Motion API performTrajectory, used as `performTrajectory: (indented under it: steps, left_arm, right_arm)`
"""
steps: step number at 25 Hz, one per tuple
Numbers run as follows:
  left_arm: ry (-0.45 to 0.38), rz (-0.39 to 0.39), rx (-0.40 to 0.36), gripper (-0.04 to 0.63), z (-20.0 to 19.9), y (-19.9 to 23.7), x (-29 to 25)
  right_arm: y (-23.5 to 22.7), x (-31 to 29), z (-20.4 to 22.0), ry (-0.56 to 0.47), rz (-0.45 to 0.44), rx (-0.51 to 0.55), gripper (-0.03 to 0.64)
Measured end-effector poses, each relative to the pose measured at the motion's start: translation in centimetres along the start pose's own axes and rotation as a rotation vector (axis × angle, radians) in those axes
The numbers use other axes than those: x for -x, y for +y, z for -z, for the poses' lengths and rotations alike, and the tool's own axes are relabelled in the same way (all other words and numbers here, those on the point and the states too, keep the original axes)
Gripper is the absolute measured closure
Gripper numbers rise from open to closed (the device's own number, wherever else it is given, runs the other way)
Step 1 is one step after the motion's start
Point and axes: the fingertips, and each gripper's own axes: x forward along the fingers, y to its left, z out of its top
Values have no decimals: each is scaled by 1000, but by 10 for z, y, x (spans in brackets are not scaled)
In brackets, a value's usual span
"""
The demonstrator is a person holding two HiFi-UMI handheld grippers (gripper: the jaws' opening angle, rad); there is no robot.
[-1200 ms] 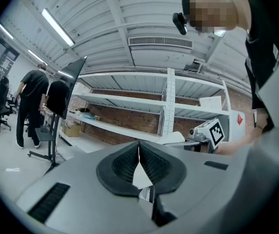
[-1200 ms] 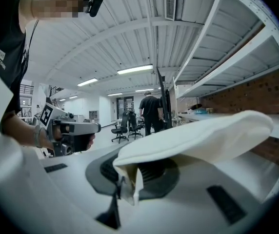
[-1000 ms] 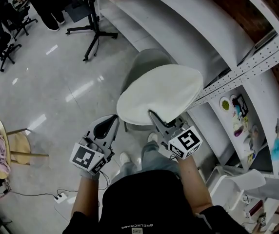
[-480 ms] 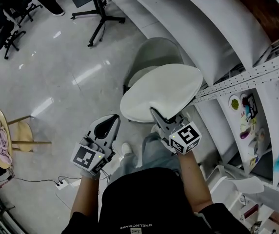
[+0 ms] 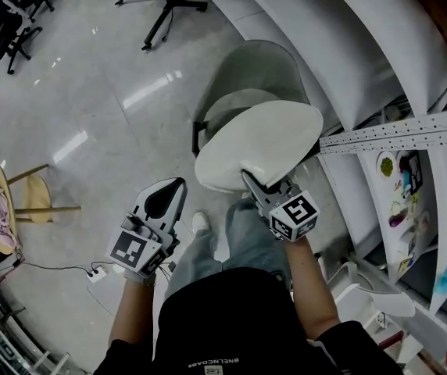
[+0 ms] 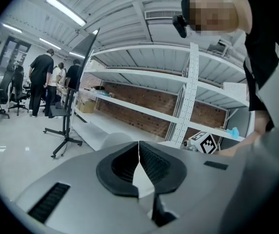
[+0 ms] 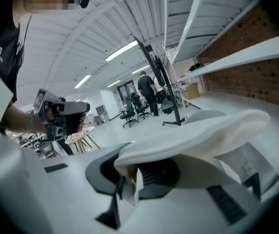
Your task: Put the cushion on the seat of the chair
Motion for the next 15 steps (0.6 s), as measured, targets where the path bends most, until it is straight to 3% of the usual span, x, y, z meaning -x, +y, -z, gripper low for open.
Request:
performTrajectory:
  steps: [15]
  left_arm:
    - [86,-129,66,581,39,8,-26]
  right_arm:
    - [-62,-42,50,72,-114,-130,575]
